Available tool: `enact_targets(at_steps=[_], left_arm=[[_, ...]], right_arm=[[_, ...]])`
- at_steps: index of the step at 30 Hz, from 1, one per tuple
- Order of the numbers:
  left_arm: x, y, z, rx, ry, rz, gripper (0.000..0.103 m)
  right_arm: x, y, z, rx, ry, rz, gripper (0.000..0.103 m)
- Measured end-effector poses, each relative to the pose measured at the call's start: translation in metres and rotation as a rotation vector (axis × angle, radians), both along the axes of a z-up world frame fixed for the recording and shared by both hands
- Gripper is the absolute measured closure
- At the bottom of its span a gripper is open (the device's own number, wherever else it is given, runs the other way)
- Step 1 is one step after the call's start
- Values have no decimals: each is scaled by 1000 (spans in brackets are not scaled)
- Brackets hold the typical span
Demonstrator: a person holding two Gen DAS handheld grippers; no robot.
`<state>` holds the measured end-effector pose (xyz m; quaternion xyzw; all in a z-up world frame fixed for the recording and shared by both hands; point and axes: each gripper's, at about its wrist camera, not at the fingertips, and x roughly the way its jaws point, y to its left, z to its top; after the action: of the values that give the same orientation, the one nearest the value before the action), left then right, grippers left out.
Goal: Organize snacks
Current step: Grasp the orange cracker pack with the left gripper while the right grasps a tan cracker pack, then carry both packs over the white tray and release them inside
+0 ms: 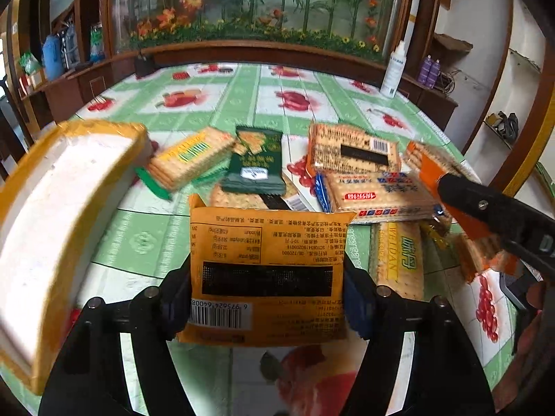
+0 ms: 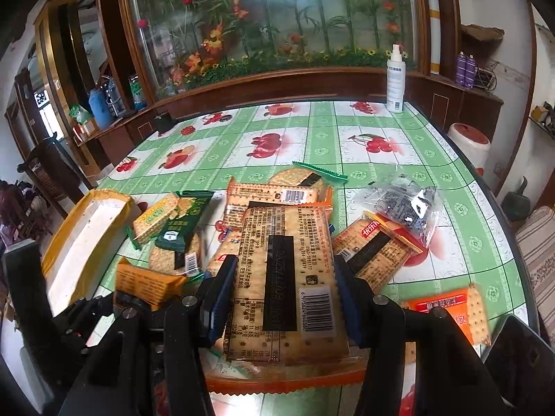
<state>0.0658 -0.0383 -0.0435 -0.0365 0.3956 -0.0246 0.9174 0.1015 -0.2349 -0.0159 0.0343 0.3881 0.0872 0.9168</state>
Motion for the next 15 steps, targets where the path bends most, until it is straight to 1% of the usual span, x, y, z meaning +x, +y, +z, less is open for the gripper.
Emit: enact_targets(at_steps=[7,10,15], left_arm=[[-30,24,33,25,-94,36,33],[-38,37,41,37,-115,57,32],[-47,63,42,35,-120,102,32]], right_arm=[[-16,12,9,-1,-22,29,48],[-23,21,15,-3,-36,50,48],[-35,36,22,3,-59,85,48]])
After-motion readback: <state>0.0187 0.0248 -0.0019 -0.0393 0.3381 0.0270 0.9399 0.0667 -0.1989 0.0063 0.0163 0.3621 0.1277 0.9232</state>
